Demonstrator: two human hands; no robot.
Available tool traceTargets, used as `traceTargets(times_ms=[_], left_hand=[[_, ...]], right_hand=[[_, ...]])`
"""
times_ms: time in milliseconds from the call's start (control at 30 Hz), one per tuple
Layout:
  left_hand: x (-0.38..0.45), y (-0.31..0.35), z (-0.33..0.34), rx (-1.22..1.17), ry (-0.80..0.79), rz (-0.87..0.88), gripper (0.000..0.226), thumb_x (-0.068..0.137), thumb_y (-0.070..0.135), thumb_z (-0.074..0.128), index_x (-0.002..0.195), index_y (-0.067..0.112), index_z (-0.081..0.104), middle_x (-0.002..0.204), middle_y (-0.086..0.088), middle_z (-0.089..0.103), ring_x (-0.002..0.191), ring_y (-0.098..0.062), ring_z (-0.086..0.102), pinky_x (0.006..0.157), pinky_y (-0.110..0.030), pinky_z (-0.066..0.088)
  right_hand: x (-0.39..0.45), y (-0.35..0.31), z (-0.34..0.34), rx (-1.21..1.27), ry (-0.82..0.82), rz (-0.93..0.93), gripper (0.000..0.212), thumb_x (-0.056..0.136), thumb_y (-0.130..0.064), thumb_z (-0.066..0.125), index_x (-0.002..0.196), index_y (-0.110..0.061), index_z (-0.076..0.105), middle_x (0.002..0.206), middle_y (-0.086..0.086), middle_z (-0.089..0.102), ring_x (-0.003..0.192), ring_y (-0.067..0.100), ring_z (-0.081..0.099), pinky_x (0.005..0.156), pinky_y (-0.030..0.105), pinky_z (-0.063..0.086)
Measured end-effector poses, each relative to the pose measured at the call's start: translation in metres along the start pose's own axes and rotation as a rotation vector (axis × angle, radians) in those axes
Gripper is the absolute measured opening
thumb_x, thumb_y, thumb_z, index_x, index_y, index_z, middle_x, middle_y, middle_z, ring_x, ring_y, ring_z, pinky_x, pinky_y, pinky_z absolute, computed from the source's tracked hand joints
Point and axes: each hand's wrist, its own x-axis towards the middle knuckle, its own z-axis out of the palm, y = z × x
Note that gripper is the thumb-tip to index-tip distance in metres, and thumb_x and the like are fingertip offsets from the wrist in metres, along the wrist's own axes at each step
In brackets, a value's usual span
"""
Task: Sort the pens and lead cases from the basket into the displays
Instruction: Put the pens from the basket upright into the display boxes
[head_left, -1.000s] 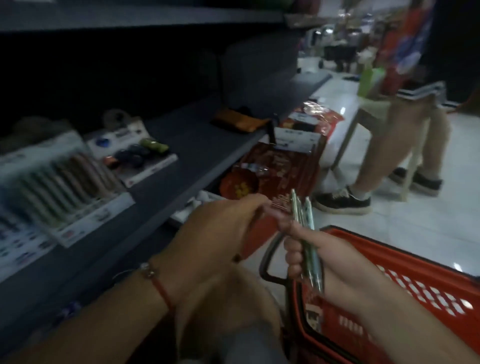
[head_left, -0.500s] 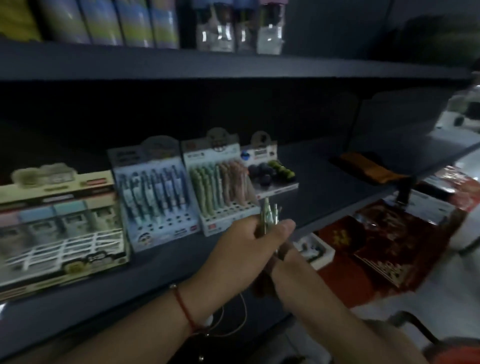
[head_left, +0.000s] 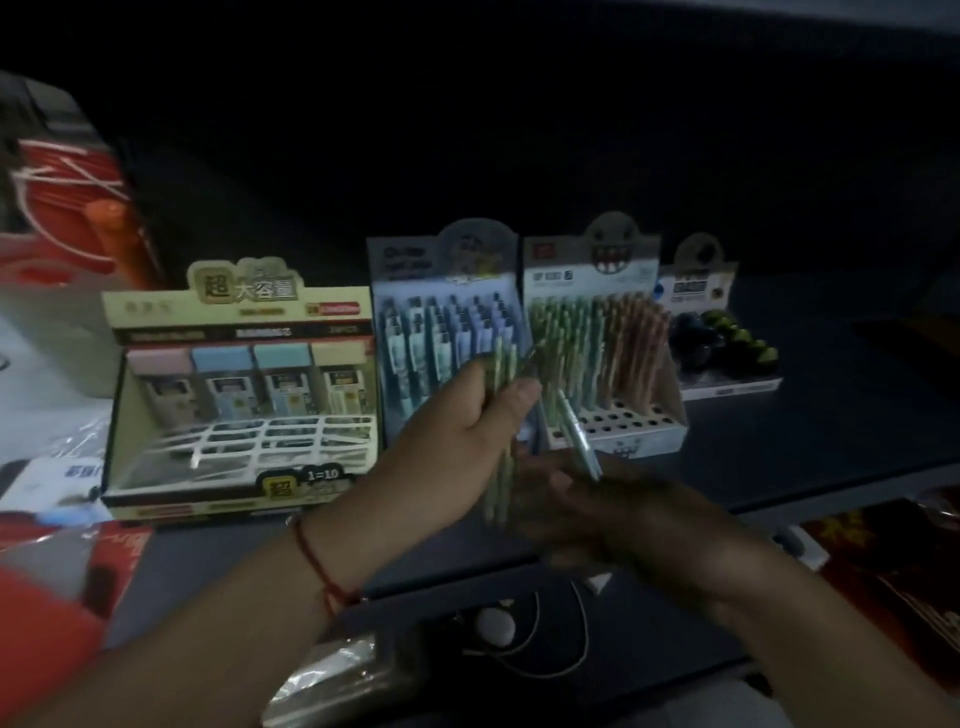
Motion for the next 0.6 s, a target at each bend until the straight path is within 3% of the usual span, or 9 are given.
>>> traceTargets(times_ms=[100,167,233,300,367,433,500,600], left_hand=[[-0.004,-0.010,-0.008,0.105,-0.004,0.059,0.026,0.096,0.057,0.038,0.101,0.031,0.042,0.074,0.003,0.059,0.062,-0.007,0.058,0.060,-0.030,0.046],[-0.008,-0.016,-0.009,0.213,-0.021,0.125,0.023,0.097,0.054,0.037,0.114,0.040,0.038,0.071,0.014,0.057,0.055,-0.003,0.053,0.048,-0.021,0.036],[-0.010,-0.020,-0.008,0.324,-0.088,0.183,0.042,0.098,0.051,0.038,0.137,0.053,0.021,0.071,0.025,0.056,0.054,0.001,0.050,0.049,-0.018,0.034],[-0.011,-0.022,-0.007,0.460,-0.133,0.186,0.059,0.097,0.052,0.040,0.145,0.056,0.006,0.067,0.011,0.052,0.060,0.002,0.051,0.052,-0.017,0.033],[-0.009,-0.025,-0.008,0.611,-0.107,0.199,0.058,0.096,0.056,0.039,0.148,0.044,0.015,0.081,0.014,0.054,0.069,-0.002,0.052,0.058,-0.020,0.035],[-0.007,-0.029,-0.009,0.729,-0.073,0.241,0.048,0.096,0.058,0.038,0.137,0.033,0.032,0.092,0.014,0.054,0.077,-0.005,0.052,0.063,-0.022,0.037],[-0.009,-0.034,-0.012,0.806,-0.065,0.240,0.040,0.096,0.058,0.036,0.124,0.029,0.035,0.074,0.012,0.044,0.063,-0.006,0.045,0.054,-0.020,0.032],[-0.016,-0.046,-0.017,0.899,-0.074,0.237,0.038,0.094,0.059,0.034,0.119,0.029,0.037,0.062,0.009,0.034,0.052,-0.007,0.040,0.045,-0.019,0.025]], right_hand=[[0.018,0.000,-0.008,-0.136,0.104,-0.059,0.024,0.102,-0.029,0.052,0.113,-0.022,0.072,0.070,-0.001,0.067,0.058,0.012,0.062,0.052,0.025,0.047],[0.025,0.004,-0.011,-0.154,0.178,-0.099,0.026,0.101,-0.036,0.053,0.107,-0.021,0.074,0.060,0.002,0.045,0.051,0.015,0.043,0.052,0.029,0.035],[0.031,0.009,-0.010,-0.125,0.231,-0.101,0.034,0.100,-0.042,0.051,0.104,-0.014,0.070,0.057,0.001,0.039,0.049,0.014,0.035,0.049,0.026,0.031],[0.036,0.010,-0.008,-0.095,0.266,-0.107,0.043,0.101,-0.045,0.045,0.103,-0.006,0.063,0.055,0.000,0.040,0.045,0.012,0.032,0.044,0.023,0.027],[0.043,0.009,-0.008,-0.082,0.286,-0.161,0.044,0.103,-0.042,0.042,0.101,-0.001,0.059,0.059,0.007,0.040,0.044,0.012,0.032,0.042,0.021,0.027],[0.047,0.009,-0.009,-0.087,0.291,-0.246,0.044,0.104,-0.035,0.043,0.097,0.007,0.055,0.062,0.011,0.038,0.044,0.011,0.032,0.041,0.018,0.028],[0.050,0.009,-0.010,-0.093,0.297,-0.304,0.041,0.104,-0.031,0.045,0.096,0.006,0.061,0.063,0.010,0.048,0.048,0.012,0.042,0.044,0.018,0.034],[0.055,0.009,-0.013,0.053,0.264,-0.294,0.031,0.103,-0.029,0.049,0.102,-0.011,0.074,0.074,0.004,0.062,0.063,0.013,0.057,0.053,0.021,0.046]])
